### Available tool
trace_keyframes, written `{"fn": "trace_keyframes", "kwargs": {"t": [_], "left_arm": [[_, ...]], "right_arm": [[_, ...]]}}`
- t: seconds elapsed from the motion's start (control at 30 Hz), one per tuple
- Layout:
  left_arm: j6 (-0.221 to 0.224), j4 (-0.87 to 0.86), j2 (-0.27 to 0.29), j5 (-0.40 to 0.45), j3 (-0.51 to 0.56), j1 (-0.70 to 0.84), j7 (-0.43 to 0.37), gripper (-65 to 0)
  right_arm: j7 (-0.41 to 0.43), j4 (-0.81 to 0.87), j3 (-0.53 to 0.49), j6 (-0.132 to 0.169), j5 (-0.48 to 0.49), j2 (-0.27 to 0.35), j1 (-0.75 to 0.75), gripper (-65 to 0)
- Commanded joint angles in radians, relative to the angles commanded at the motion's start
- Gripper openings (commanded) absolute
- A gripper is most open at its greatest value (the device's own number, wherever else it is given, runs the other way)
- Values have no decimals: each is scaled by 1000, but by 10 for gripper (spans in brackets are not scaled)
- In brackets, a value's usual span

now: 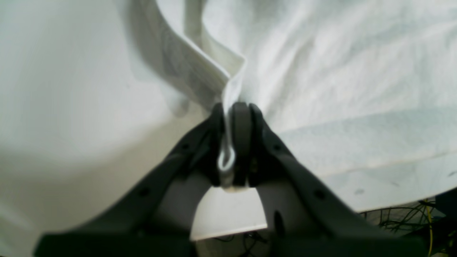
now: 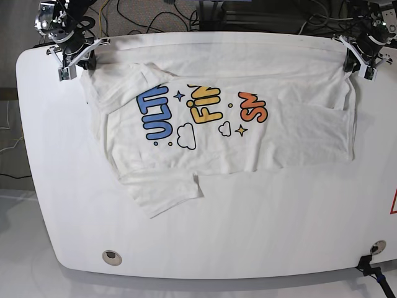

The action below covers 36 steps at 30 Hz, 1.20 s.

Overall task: Fold the T-shirt properly
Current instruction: 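Pull the held shirt edges further toward the robot base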

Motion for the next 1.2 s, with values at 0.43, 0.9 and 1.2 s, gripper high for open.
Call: {"fn": "trace_keyframes", "kwargs": {"t": [0.43,0.9,1.2], "left_arm": [[0,61,-25,0,-5,-48,64,-298],[0,221,-26,0,-98,-198,157,-298],[6,117,14,6,-44,-420,163,-299]], "right_arm": [[0,49,5,2,-2,-29,2,-432],[-2,153,64,3,0,-12,64,-421],[-149,64,49,32,-9,-14,384,-421]]}}
